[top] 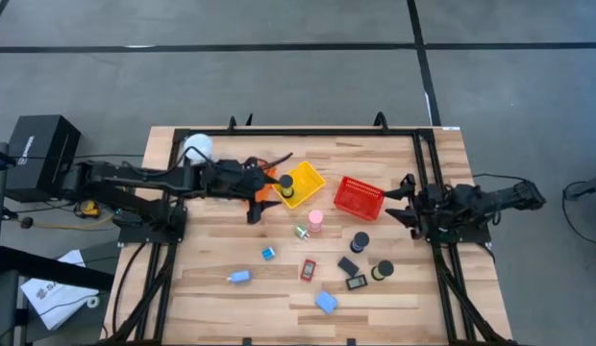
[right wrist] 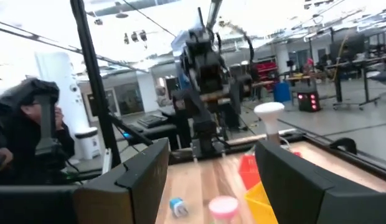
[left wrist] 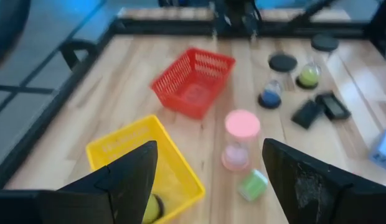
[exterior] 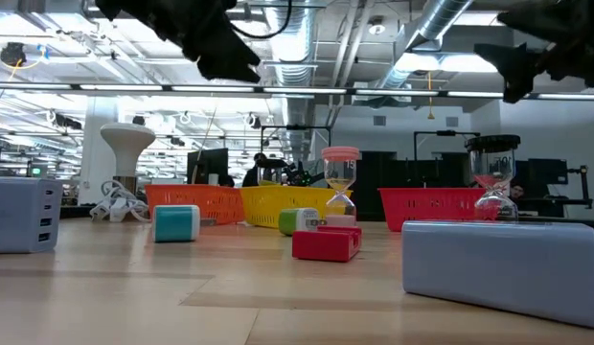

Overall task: Pick & Place Office items
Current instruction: Put the red timer in the red bin

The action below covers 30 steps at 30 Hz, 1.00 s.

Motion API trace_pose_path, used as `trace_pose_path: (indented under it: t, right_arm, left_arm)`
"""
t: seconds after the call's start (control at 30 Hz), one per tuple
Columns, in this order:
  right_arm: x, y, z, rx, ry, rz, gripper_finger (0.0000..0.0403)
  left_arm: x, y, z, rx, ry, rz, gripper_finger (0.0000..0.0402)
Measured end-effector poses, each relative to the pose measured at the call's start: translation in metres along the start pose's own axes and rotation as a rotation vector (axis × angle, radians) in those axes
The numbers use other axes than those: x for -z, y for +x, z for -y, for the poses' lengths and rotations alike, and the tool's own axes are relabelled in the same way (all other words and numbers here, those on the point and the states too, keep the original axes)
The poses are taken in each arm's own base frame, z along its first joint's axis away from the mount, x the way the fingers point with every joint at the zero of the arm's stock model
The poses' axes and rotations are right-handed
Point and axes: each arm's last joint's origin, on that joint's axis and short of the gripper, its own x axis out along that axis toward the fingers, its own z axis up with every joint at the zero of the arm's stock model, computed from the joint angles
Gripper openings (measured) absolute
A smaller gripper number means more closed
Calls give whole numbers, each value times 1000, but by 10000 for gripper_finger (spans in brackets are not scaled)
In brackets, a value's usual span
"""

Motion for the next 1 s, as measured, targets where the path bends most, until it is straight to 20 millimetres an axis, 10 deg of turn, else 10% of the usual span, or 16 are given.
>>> trace_pose_path:
  t: [0.4, 0.7, 1.0]
  right_arm:
    - [-19, 38, -21, -47, -8, -82, 232]
    - [-39, 122, -56, -40, -101, -336, 232]
    - [-3, 203, -83, -260, -354, -966, 232]
  left_arm:
    - [13, 3, 1, -7, 3, -28, 286]
    - [10, -1, -2, -16, -4, 5, 286]
    - [10, -1, -2, -14, -3, 2, 286]
